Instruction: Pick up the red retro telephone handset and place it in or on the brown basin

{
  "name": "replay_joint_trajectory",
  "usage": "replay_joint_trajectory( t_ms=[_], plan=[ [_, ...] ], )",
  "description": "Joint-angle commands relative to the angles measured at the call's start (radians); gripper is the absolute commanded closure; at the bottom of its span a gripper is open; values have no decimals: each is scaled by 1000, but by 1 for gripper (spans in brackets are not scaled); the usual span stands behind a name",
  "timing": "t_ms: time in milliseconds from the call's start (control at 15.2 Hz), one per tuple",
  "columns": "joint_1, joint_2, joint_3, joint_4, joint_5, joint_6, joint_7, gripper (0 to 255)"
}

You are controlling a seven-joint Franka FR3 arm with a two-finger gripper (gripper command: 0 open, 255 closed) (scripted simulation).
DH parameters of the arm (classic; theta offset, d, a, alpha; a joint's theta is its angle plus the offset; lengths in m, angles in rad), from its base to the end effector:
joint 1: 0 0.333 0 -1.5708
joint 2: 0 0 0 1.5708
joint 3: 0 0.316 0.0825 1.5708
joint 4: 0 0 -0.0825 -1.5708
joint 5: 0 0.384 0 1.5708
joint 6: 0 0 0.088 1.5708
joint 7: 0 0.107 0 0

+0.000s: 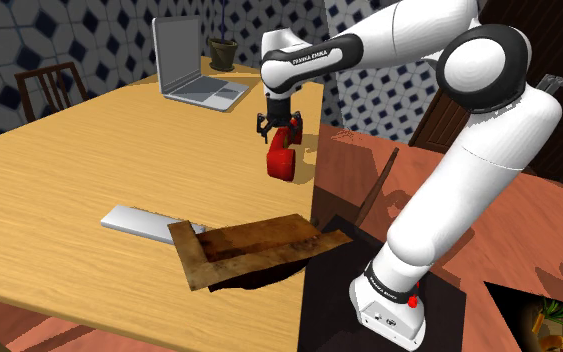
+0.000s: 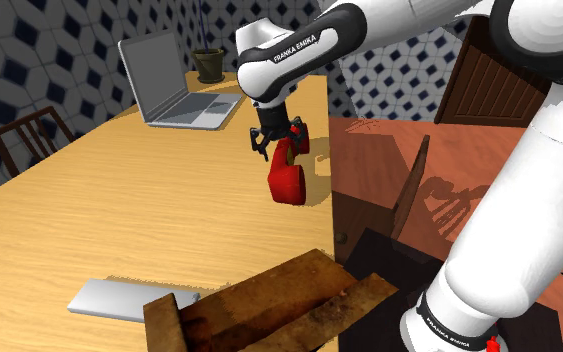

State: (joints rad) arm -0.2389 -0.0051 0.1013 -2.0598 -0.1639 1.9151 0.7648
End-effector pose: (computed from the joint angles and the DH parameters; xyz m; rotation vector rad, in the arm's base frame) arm 0.5253 -0.0844 0.4264 2.6983 -1.1988 -0.1275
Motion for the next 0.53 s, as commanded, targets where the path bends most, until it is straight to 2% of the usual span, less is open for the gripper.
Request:
replay_joint_trajectory(
  t_ms=[0,330,396,462],
  plan=[
    [0,-1,0,-6,0,6,1,0],
    [0,-1,0,-6,0,6,1,0],
    [0,-1,0,-6,0,6,1,255],
    [0,-1,0,-6,0,6,1,255]
  ],
)
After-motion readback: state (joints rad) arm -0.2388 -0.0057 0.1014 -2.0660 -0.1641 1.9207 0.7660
